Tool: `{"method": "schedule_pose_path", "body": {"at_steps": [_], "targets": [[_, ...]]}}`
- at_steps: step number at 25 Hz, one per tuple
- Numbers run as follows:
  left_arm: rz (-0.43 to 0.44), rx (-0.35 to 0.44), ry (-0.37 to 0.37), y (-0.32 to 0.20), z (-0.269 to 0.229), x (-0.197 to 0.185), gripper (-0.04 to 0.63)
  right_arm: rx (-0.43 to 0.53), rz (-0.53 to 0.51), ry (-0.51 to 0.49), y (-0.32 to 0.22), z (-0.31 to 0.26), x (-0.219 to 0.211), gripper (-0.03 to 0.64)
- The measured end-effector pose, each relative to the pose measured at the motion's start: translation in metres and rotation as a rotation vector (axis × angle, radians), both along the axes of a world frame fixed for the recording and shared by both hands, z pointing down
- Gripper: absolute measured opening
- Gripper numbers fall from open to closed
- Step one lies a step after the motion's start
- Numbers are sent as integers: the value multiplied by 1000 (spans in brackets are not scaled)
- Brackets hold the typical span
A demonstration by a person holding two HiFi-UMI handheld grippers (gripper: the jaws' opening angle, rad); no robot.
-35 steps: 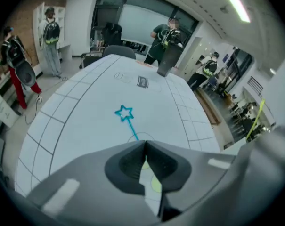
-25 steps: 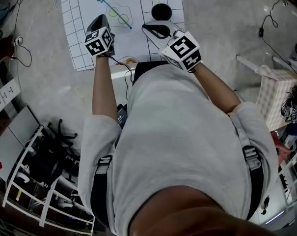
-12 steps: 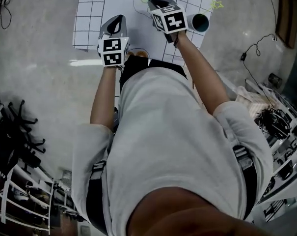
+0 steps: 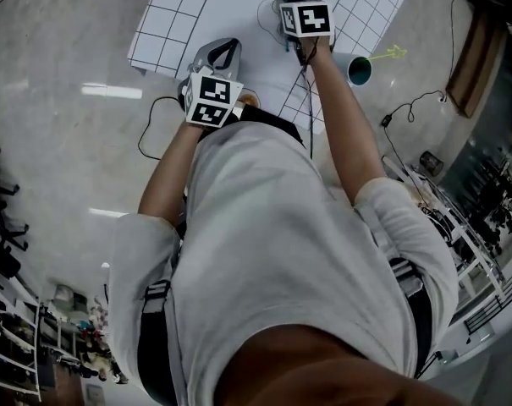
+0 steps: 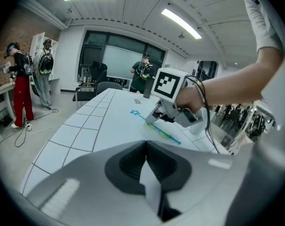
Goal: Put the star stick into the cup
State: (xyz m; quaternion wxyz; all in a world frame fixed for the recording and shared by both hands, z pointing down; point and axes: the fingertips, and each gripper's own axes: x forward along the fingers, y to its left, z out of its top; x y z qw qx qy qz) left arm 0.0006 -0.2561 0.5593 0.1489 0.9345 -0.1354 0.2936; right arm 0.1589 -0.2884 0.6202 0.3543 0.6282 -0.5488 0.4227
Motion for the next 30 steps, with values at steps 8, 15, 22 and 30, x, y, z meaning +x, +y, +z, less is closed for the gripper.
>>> {"method": "schedule_pose_path", "body": {"at_steps": [8,15,22,30], "targets": [[63,-13,15,16,-2,-2,2,-62,-53,28,-4,-2,-2,37],[43,-7,23,21,-12,-3,3,90,-9,-38,-1,-16,-5,14],[14,30,43,22,-26,6,3,445,61,-107,-5,-101,-12,14],[22,64,71,50,-48,39,2,745,60,-108,39,-199,-13,14]]}}
